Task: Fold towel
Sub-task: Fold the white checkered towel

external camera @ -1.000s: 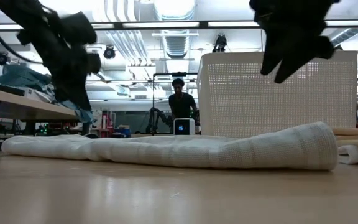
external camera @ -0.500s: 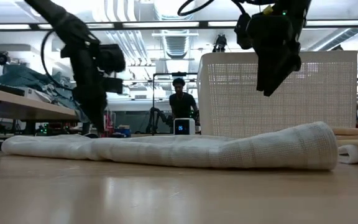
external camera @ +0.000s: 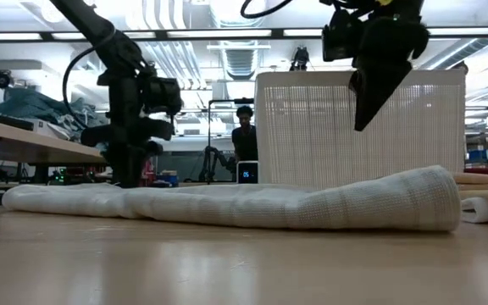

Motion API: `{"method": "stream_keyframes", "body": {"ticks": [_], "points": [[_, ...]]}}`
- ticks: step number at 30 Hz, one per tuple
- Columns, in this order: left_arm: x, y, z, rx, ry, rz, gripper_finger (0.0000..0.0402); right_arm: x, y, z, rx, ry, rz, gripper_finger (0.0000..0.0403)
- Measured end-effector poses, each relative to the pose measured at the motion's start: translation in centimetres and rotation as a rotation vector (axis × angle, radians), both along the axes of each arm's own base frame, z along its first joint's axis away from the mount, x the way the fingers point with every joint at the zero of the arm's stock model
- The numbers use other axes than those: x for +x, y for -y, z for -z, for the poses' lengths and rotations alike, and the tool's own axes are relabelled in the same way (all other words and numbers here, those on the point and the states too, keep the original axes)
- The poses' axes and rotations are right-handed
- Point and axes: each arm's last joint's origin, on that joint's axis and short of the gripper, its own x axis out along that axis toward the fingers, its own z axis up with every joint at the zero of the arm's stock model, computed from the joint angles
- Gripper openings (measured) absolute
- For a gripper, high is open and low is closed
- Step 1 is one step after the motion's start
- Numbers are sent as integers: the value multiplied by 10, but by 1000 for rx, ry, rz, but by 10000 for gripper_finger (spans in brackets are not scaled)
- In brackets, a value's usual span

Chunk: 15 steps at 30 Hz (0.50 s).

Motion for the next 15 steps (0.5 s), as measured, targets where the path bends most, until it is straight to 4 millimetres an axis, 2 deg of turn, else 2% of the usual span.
{"method": "stream_keyframes", "body": {"ticks": [5, 12, 15], "points": [[-1, 0, 10, -16, -27, 6, 104, -1, -8, 0, 69, -11, -38, 256], [-10, 7, 31, -68, -79, -19, 121, -1, -15, 5, 94, -17, -1, 260], [-15, 10, 39, -78, -76, -46, 127, 0, -19, 18, 79, -51, -4, 263]]}}
